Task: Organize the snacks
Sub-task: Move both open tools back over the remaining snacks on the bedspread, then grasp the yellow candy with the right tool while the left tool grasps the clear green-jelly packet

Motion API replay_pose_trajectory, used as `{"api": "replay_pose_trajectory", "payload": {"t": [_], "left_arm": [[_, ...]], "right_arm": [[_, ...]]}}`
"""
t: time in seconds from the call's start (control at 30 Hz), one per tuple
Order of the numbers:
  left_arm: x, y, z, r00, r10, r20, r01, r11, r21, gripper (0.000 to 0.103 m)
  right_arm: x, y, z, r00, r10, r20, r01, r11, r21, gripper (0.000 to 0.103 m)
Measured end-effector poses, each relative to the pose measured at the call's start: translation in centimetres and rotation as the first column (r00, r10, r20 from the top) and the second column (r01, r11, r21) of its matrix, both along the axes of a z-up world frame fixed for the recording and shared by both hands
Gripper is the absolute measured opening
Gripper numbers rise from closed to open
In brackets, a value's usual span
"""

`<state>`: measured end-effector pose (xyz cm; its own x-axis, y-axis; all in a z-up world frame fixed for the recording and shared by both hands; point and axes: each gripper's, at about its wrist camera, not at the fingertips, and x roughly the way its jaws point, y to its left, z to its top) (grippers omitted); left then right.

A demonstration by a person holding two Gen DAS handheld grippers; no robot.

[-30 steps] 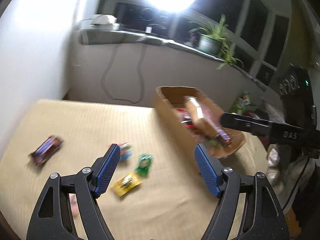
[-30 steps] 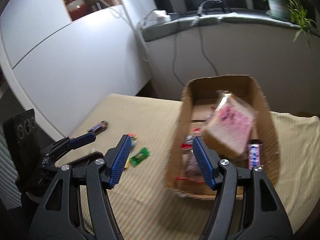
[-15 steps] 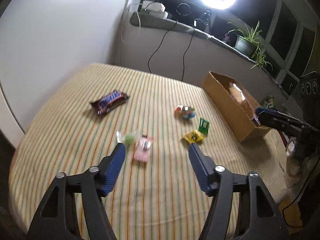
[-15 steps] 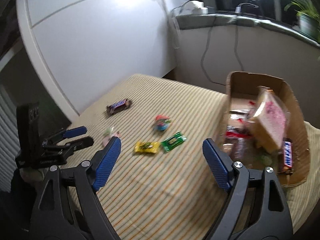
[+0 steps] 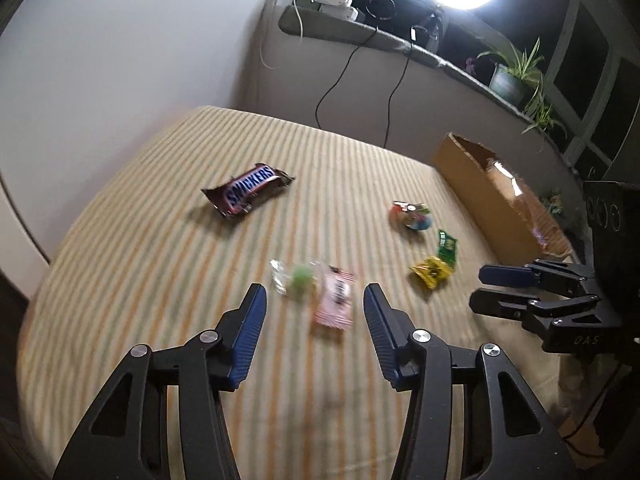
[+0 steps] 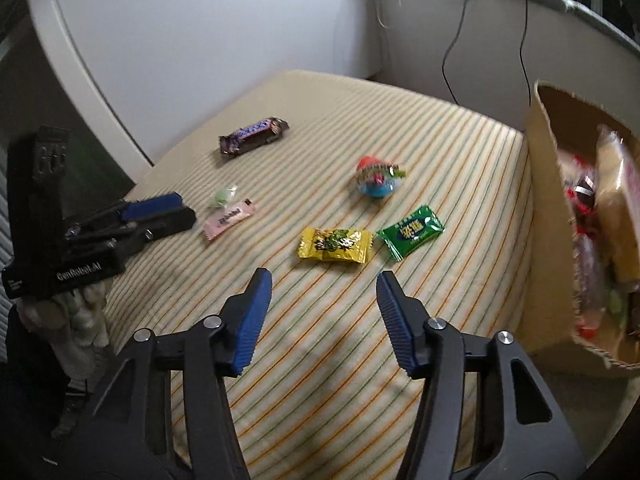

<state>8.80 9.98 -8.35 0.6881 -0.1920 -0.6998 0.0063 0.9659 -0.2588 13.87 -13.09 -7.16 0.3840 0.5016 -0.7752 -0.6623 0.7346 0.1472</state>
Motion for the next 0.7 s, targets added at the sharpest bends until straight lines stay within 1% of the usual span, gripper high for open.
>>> {"api": "replay_pose_trajectory", "payload": {"t": [0.07,0.17,0.23,0.33,0.53,0.67,0.7], "left_arm": [[0.7,0.1,-0.3,1.000,-0.009,-0.017,0.010,0.999,0.037,0.047],[1.7,-0.2,-0.6,0.998,-0.048,-0.040,0.051,0.994,0.098,0.045],[2.3,-0.4,-0.9,0.996,-0.067,-0.055,0.073,0.989,0.126,0.044],[3.0,-0.5,-1.2,0.993,-0.092,-0.074,0.103,0.982,0.159,0.039],[3.5,-0.6,-1.5,0.988,-0.122,-0.093,0.138,0.972,0.191,0.033],[3.4,-0.8,-1.8,0.987,-0.129,-0.094,0.145,0.971,0.190,0.028],[3.3,-0.7,-1.8,0.988,-0.127,-0.092,0.142,0.972,0.186,0.025]], "right_arm": [[0.5,0.2,-0.5,1.000,-0.007,-0.021,0.007,1.000,0.000,0.057],[1.2,0.6,-1.1,0.999,-0.013,-0.042,0.013,1.000,0.000,0.057],[1.6,0.8,-1.4,0.999,-0.022,-0.046,0.022,1.000,-0.008,0.057],[2.2,1.2,-1.7,0.998,-0.027,-0.056,0.026,1.000,-0.008,0.057],[3.0,2.9,-2.0,0.999,-0.021,-0.026,0.020,0.999,-0.041,0.057],[3.1,4.4,-2.3,1.000,-0.002,0.006,0.003,0.998,-0.069,0.057],[3.0,4.6,-2.4,1.000,0.004,0.019,-0.002,0.997,-0.080,0.056]]}}
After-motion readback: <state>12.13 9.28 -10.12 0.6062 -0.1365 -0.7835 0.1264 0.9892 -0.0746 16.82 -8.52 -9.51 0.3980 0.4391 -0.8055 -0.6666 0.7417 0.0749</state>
